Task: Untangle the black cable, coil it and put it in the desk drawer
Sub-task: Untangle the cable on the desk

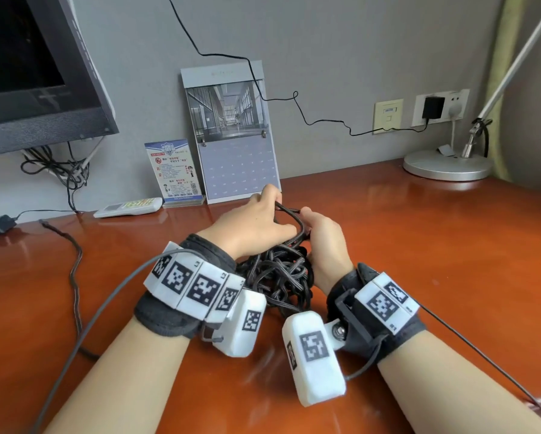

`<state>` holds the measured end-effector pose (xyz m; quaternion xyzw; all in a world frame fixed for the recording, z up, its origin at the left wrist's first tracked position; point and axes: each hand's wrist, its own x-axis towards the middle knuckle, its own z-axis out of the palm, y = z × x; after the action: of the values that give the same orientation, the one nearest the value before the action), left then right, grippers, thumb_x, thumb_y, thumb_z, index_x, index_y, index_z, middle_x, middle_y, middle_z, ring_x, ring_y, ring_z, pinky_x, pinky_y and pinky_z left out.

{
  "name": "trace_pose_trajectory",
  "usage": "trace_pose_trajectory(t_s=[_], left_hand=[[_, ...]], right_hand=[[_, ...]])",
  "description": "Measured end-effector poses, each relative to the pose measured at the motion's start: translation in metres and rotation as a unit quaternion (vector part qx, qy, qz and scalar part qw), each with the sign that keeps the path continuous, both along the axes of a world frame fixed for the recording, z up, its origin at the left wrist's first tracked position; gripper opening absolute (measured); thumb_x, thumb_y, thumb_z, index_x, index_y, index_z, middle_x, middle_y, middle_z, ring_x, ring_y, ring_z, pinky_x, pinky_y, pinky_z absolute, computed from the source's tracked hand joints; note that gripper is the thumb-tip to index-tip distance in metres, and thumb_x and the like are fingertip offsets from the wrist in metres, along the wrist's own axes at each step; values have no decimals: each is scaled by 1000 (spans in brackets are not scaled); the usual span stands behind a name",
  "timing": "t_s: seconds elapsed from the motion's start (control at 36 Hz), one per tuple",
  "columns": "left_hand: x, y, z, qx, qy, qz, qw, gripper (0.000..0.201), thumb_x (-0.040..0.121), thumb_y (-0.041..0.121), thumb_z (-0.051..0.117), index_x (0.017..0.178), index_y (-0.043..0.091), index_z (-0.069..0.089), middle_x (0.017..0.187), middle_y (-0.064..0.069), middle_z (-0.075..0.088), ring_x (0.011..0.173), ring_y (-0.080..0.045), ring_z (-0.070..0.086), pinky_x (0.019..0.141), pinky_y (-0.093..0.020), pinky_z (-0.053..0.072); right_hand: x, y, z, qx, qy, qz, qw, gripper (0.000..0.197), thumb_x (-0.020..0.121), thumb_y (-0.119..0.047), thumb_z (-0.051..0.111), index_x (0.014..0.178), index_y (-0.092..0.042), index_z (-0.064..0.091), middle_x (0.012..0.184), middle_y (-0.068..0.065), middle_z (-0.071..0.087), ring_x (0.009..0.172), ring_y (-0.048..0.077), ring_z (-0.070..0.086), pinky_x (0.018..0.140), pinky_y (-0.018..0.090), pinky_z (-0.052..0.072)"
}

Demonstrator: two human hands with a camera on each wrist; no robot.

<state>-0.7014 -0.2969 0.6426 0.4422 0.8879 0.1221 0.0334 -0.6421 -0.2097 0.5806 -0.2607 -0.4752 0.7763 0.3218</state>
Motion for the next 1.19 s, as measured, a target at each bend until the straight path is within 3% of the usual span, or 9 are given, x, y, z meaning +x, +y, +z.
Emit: trace_pose_trajectory(t_s=[0.08,0.19,0.36,0.5,0.67,0.75,0.86,1.03,1.19], left_hand=[[2,4,-5,19,-35,16,999,31,88,39,48,106,31,23,113,0,30,102,-21,35,83,-37,38],[3,2,-9,43,-26,62,997,31,88,35,48,110,35,26,112,2,20,111,-18,19,104,-50,28],[-7,-21,-13,109,-62,134,983,49,81,42,61,115,22,32,112,0,31,114,-19,28,85,-30,30],[-10,-34,-17,216,-88,133,963,48,81,31,66,106,18,27,89,1,44,70,-10,42,54,-26,31],[-4,-32,-20,202,-110,25,973,43,87,21,55,122,39,37,83,2,51,55,-9,41,47,-16,33],[-1,-31,-23,211,-126,3,969,40,86,19,54,117,44,45,80,0,51,57,-10,42,55,-24,34],[3,-32,-24,242,-125,18,962,33,86,21,55,115,34,47,77,0,52,61,-12,43,58,-27,34],[5,-30,-25,239,-113,39,964,32,83,22,57,110,36,47,60,10,47,54,-10,42,80,-40,42],[4,-30,-25,259,-80,49,961,33,82,15,57,111,30,49,60,8,47,42,-6,37,48,-22,32]], right_hand=[[-3,-1,-2,-12,1,-79,997,30,83,-13,49,57,-12,35,63,3,32,69,23,31,65,37,28],[2,3,0,-24,-3,-15,1000,33,86,-11,46,54,-14,43,57,-2,40,60,20,39,60,34,33],[12,8,7,30,-30,137,990,30,88,-20,45,58,-16,42,61,-2,44,59,16,45,60,29,38],[12,2,11,129,-70,175,974,35,93,-34,51,63,-16,51,41,-8,44,56,13,50,67,32,44],[11,2,12,213,-90,122,965,16,94,-26,52,88,-14,60,52,-9,52,56,13,51,58,26,41],[7,-2,9,262,-76,117,955,11,93,-18,56,98,-10,63,70,-1,58,60,12,53,52,19,44],[5,-3,5,367,-61,55,927,16,89,-22,63,88,-9,72,78,3,70,73,13,62,72,27,51],[4,-1,5,354,-76,-8,932,29,91,-25,59,64,-12,57,59,-3,51,57,10,44,61,26,38],[-3,2,4,272,-80,-104,953,24,89,-6,47,67,-16,47,72,-3,52,72,15,49,70,29,43]])
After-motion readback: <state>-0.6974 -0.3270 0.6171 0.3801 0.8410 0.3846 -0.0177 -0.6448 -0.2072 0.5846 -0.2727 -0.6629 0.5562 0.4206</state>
